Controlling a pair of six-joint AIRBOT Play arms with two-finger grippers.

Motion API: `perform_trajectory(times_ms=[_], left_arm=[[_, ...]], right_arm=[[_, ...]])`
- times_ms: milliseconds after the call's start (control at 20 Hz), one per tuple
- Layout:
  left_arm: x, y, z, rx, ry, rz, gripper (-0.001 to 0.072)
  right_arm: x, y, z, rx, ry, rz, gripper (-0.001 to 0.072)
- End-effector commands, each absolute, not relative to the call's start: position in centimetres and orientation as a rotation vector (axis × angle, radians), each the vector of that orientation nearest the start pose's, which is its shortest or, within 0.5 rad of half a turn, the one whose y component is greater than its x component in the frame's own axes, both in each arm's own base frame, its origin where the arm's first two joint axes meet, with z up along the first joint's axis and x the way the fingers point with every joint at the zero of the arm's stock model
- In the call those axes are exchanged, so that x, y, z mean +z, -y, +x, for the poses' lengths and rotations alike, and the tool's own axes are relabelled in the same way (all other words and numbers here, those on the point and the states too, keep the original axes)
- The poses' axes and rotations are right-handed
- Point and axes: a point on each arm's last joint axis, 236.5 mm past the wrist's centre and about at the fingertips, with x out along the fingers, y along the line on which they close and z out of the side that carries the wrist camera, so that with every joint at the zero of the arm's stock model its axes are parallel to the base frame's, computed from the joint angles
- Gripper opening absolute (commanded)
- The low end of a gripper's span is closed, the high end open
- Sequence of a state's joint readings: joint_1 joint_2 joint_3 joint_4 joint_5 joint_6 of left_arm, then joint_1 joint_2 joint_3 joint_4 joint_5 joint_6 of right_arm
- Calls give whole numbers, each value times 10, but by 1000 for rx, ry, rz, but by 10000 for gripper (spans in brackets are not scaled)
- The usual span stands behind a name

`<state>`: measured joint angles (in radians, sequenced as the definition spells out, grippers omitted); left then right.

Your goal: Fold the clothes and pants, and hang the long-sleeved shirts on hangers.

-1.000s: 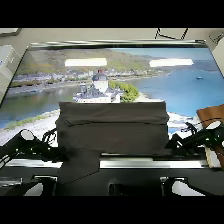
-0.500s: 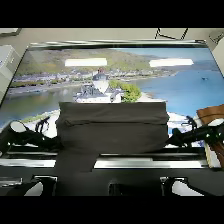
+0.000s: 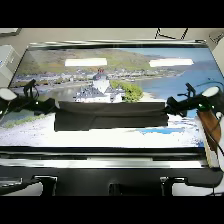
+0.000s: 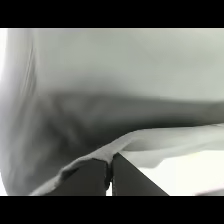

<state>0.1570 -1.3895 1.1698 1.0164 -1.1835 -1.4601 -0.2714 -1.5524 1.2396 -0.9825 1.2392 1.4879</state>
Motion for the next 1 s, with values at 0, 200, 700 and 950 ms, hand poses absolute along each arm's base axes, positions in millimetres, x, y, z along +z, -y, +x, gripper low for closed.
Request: perform_trajectory(times_ms=[0, 200, 700, 950], left_arm=[[-12, 56, 453, -214, -1281, -606, 23], [-69, 72, 444, -211, -1451, -651, 27], [-23, 56, 426, -274, -1428, -611, 491], [13, 80, 422, -331, -1365, -544, 491]], right_arm=[[-58, -24, 454, 68, -1356, 763, 36], [-81, -24, 454, 35, -1394, 796, 38], [-71, 37, 417, 109, -1515, 815, 709], [-100, 3, 419, 173, -1587, 851, 707]])
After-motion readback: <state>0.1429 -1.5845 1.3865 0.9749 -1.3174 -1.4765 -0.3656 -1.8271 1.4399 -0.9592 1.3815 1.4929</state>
